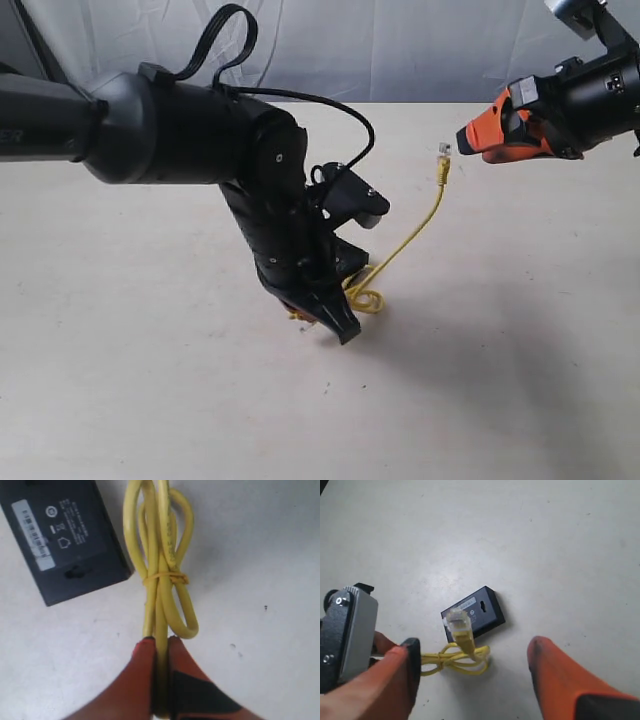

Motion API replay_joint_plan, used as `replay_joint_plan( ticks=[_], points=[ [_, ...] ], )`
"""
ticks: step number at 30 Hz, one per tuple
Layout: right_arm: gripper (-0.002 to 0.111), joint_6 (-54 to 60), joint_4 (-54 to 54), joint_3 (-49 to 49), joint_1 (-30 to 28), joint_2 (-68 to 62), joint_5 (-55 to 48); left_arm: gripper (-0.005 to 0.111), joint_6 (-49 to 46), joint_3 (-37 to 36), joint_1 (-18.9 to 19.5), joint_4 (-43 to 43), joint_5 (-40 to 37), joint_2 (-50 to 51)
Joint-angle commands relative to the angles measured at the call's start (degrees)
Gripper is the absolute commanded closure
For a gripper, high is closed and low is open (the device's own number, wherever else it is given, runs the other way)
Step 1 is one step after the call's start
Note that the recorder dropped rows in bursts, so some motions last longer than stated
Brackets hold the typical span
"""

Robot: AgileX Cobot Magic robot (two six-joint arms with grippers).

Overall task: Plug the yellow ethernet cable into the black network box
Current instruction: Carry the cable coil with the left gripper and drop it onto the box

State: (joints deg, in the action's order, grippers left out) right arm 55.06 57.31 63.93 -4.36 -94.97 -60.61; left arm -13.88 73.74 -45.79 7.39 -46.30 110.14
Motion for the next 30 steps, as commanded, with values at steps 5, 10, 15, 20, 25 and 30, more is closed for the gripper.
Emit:
replay_joint_plan(
  ticks=[5,10,15,20,25,30],
  points=[
    [0.047,0.01,-0.40,0.36,-0.37,1.00,-0.10,0.107,18.29,0.42,-7.76,-28.17,-5.47,-2.82],
    [0.047,0.01,1.27,0.36,-0.37,1.50,-0.32,0.107,32.00,0.42,-12.62,-47.33,-9.06,0.14],
    [0.047,0.01,1.27,0.36,-0.37,1.52,0.96,0.107,42.07,0.42,-16.47,-55.16,-7.58,2.36],
    [0.047,0.25,1.17,0.36,-0.24,1.52,0.96,0.105,45.47,0.42,-19.89,-60.54,-7.51,6.83],
    [0.047,0.25,1.27,0.36,-0.24,1.41,0.96,0.069,45.47,0.42,-19.94,-59.67,-7.51,7.87],
    [0.047,0.36,1.17,0.36,-0.24,1.41,0.96,0.044,44.92,0.42,-20.02,-59.29,-9.86,7.75]
  ],
)
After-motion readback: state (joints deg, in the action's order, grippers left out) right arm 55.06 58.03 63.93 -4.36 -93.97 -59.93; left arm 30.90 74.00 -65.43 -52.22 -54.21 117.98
